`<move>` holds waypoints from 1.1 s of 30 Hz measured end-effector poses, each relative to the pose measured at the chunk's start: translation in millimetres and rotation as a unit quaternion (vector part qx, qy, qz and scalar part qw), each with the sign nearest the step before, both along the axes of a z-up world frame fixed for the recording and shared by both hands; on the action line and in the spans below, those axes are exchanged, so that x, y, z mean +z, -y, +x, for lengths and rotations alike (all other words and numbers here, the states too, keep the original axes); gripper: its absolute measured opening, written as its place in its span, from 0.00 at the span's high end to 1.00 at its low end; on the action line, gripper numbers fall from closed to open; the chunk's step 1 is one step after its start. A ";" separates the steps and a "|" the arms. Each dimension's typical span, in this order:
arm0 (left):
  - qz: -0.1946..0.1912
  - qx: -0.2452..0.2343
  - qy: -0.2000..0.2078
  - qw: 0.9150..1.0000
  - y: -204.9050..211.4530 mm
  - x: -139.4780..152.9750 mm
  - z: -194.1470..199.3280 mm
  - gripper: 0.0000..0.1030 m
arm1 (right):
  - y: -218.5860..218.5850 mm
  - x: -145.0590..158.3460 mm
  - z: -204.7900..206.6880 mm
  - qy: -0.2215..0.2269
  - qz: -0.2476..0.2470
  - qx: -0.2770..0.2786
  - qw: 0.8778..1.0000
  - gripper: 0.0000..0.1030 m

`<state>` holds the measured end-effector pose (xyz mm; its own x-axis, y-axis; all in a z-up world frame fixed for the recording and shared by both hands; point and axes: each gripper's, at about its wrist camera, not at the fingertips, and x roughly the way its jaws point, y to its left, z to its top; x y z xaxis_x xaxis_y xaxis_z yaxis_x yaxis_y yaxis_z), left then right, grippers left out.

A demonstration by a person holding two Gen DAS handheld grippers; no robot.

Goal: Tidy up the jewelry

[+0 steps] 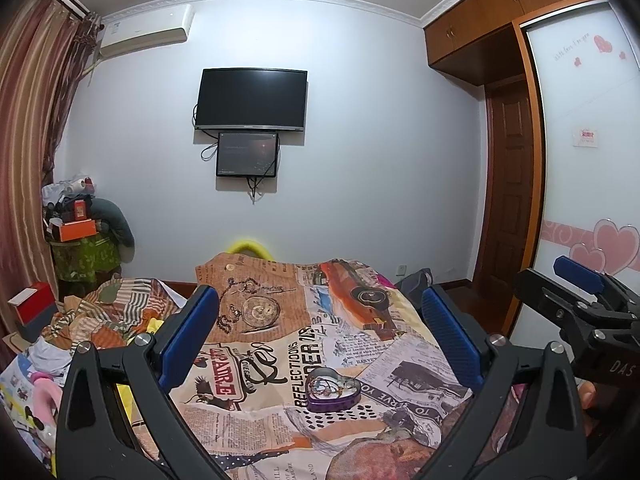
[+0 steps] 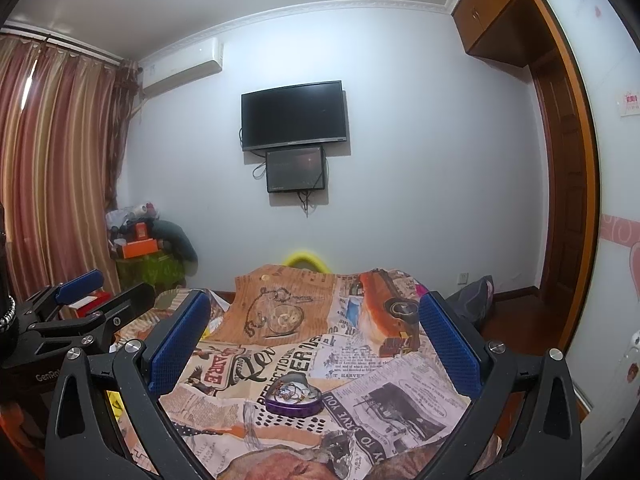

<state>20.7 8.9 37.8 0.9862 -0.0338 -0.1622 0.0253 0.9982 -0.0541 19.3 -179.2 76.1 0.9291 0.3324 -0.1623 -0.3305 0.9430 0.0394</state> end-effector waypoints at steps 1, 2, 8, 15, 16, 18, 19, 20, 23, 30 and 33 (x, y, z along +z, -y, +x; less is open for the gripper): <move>0.001 -0.001 0.000 1.000 0.0 0.2 -0.1 0.01 | 0.0 -0.1 0.0 0.000 0.000 0.000 1.000 0.00; 0.001 -0.001 0.000 1.000 -0.2 0.5 -0.1 0.01 | 0.1 0.1 -0.1 0.000 0.000 -0.001 1.000 0.00; 0.001 -0.007 -0.002 1.000 -0.4 0.8 0.5 0.01 | -0.1 0.4 -0.3 0.001 -0.001 -0.001 1.000 0.00; 0.002 -0.013 -0.004 1.000 0.3 -0.1 0.8 0.01 | -0.3 0.2 0.3 0.000 -0.001 -0.002 1.000 0.00; 0.003 -0.014 -0.004 1.000 0.3 -0.3 0.7 0.01 | -0.7 -0.8 0.0 0.000 -0.001 -0.002 1.000 0.00; 0.003 -0.014 -0.004 1.000 0.7 -0.6 0.7 0.01 | -1.0 -0.9 0.8 -0.001 -0.002 -0.002 1.000 0.00; 0.003 -0.014 -0.004 1.000 0.7 -0.6 0.6 0.01 | -1.0 -1.0 0.7 -0.001 -0.003 -0.003 1.000 0.00; 0.004 -0.015 -0.004 1.000 0.6 -0.7 0.7 0.01 | -1.4 -1.8 1.1 -0.001 -0.004 -0.004 1.000 0.00; 0.003 -0.014 -0.004 1.000 0.8 -1.0 0.7 0.01 | -3.2 -2.4 1.8 -0.001 -0.007 -0.004 1.000 0.00; 0.000 -0.016 -0.010 1.000 0.9 -3.6 5.7 0.01 | -4.0 -3.8 6.9 -0.006 -0.008 -0.005 1.000 0.00; 0.002 -0.017 -0.012 1.000 0.3 -4.8 9.0 0.01 | -3.8 -5.4 10.0 -0.009 -0.009 -0.005 1.000 0.00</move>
<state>29.7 8.6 33.0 0.9802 -0.0663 -0.1866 0.0576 0.9970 -0.0519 29.2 -175.4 70.7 0.9295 0.3191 -0.1851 -0.3196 0.9471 0.0279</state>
